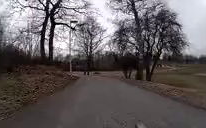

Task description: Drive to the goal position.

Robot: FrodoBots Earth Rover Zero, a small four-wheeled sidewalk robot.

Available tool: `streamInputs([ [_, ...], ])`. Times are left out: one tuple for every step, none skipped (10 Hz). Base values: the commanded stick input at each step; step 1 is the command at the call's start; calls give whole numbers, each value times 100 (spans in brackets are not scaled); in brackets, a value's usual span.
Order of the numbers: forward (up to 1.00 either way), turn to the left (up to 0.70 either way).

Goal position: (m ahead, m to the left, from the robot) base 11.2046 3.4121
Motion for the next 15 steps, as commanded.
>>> streamInputs([
  [100,-40],
  [100,-40],
  [100,-34],
  [100,-24],
  [100,-4],
  [100,0],
  [100,0],
  [100,0],
  [100,0],
  [100,0],
  [100,0],
  [100,0],
  [100,0],
  [100,-28],
  [100,-40],
])
